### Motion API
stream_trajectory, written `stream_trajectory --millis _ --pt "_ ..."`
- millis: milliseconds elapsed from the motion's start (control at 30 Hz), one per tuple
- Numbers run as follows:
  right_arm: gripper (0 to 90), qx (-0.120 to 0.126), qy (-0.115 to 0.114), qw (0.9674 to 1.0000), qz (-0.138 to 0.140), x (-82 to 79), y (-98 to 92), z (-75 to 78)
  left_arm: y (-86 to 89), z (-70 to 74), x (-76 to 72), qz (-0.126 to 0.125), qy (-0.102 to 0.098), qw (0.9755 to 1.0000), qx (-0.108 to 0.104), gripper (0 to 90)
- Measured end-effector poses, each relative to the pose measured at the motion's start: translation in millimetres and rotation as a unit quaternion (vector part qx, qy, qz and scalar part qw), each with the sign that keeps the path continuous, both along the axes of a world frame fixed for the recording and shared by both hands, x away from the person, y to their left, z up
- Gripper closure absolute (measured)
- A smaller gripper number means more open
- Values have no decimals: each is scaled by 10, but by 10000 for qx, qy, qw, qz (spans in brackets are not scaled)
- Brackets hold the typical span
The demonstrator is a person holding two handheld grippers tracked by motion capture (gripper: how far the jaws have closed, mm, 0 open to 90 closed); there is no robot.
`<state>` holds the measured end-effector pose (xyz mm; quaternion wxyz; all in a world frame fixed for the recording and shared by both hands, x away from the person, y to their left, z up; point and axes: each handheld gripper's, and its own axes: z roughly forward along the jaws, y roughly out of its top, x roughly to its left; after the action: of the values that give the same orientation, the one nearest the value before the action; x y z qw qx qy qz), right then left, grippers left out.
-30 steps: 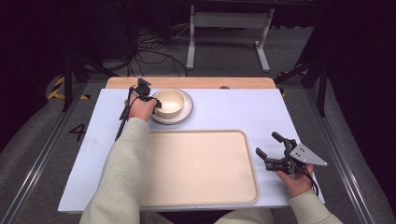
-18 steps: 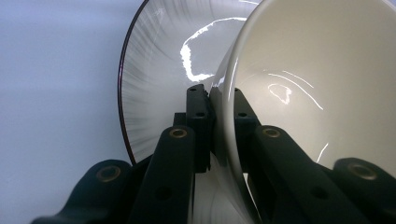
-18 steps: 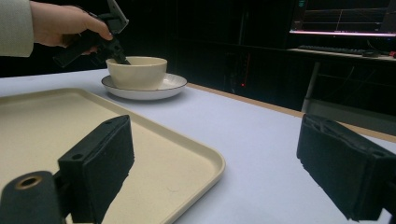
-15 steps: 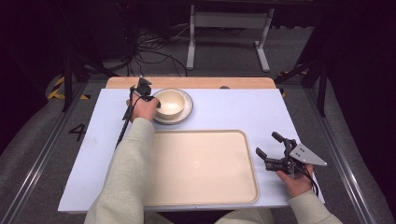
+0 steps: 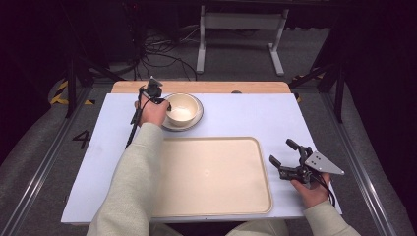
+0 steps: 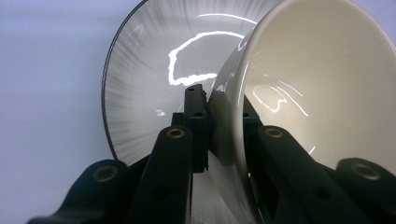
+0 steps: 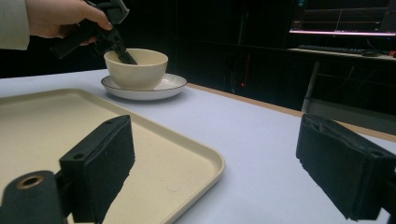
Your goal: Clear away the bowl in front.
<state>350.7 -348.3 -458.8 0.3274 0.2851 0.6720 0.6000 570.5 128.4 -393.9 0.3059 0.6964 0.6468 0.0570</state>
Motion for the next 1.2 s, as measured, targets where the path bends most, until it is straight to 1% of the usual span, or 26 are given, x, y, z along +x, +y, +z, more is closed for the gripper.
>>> stream_trajectory --millis 33,167,233,267,300,333,433,533,600,633,700,733,833,900,1000,1200 --pt "115 1 1 10000 0 -1 0 0 -7 22 -6 -30 -6 10000 -31 819" --pt "113 -2 1 10000 1 0 0 0 -39 114 -36 -123 -67 9999 -46 812" --pt "112 0 2 10000 1 0 -1 0 -36 146 -48 -148 -78 9998 -113 809" --pt "112 2 4 10000 2 0 0 0 -36 146 -48 -148 -78 9998 -113 810" --pt "112 2 4 10000 2 0 0 0 -27 165 -57 -170 -102 9996 -176 810" --pt "111 1 5 10000 3 1 0 0 -20 178 -62 -210 -135 9996 -150 810" --pt "111 -5 17 10000 5 3 1 1 -26 212 -83 -207 -190 9996 -57 808" --pt "111 -6 25 10000 -3 5 2 1 -10 243 -101 -261 -179 9995 -78 806" --pt "111 -11 29 10000 -7 5 2 1 0 267 -116 -275 -222 9993 -109 806" --pt "111 -10 32 10000 -6 5 2 1 9 285 -125 -318 -218 9992 -123 806" --pt "111 2 36 10000 -4 5 1 1 18 324 -157 -372 -271 9989 -113 805" --pt "110 6 38 10000 -2 6 0 1 24 343 -172 -423 -259 9987 -99 806" --pt "110 14 42 10000 5 10 -2 2 35 401 -224 -544 -279 9981 -54 805" --pt "110 -1 39 10000 7 9 -1 2 46 435 -261 -629 -306 9975 -92 805" --pt "108 3 42 10000 9 10 0 2 53 487 -318 -761 -278 9966 -150 805" --pt "108 17 57 10000 24 12 1 3 38 601 -458 -1109 -284 9932 -213 802"
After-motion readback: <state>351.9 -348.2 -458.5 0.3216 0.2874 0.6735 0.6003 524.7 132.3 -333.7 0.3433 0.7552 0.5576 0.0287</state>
